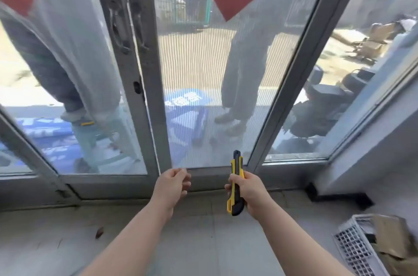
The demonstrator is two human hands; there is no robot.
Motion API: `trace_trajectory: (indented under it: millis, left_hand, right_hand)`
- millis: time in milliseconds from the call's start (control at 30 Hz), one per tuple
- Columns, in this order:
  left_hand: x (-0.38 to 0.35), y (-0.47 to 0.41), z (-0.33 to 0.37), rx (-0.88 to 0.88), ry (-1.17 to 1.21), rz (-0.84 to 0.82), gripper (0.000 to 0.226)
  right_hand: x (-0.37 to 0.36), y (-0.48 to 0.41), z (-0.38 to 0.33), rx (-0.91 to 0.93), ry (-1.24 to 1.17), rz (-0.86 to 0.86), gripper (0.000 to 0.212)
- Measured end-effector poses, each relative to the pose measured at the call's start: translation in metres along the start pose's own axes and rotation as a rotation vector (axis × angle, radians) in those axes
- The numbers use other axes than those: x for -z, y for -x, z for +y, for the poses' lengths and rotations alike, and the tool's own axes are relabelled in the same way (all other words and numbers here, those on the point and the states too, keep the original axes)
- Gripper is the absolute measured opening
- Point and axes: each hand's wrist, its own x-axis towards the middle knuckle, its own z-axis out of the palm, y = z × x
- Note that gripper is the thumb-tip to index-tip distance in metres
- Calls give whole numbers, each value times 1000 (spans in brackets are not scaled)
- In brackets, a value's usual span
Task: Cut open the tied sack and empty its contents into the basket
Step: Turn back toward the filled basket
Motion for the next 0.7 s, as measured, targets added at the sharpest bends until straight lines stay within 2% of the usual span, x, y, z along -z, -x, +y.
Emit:
trace_trajectory:
  millis: [333,533,700]
  left_hand:
    - [-290,38,-7,-43,-204,-444,13]
    - [-422,76,-30,-23,-345,-716,15]
    - [-509,114,-48,-31,-482,-930,20]
  right_hand:
    - [280,23,5,72,-229,432,8]
    - [398,72,36,60,-373,714,5]
    - [467,123,59,58,-484,978,3]
